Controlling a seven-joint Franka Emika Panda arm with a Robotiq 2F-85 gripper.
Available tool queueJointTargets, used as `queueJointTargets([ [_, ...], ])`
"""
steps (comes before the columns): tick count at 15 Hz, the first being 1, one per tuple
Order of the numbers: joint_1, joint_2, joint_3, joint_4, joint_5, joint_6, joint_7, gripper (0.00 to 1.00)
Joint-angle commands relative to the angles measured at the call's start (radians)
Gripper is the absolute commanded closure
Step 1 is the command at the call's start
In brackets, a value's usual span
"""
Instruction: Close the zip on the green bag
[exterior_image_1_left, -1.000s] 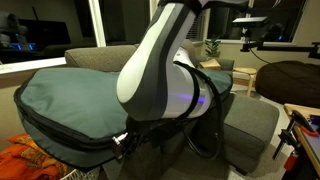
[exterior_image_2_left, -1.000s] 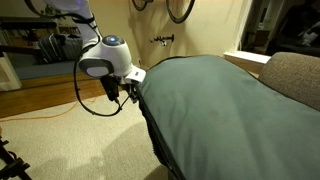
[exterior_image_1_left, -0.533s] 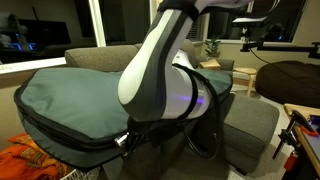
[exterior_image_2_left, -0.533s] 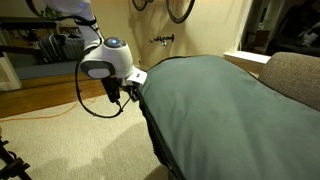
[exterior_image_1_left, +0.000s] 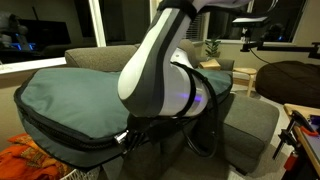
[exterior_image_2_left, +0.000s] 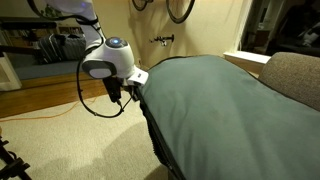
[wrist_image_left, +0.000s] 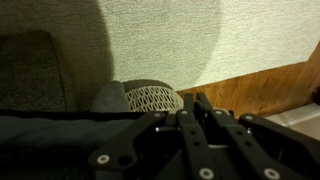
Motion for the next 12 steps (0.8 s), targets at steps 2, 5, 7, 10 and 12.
queueJointTargets([
  [2, -0.080, -0.001, 0.042, 0.015, -0.003, -0.020, -0.021, 0.93],
  [5, -0.110, 0.003, 0.061, 0.018, 0.001, -0.029, -0.017, 0.93],
  [7, -0.122, 0.006, 0.065, 0.019, 0.002, -0.036, -0.013, 0.93],
  [10, -0.139, 0.009, 0.073, 0.020, 0.005, -0.047, -0.011, 0.93],
  [12, -0.145, 0.010, 0.072, 0.024, 0.007, -0.057, -0.007, 0.93],
])
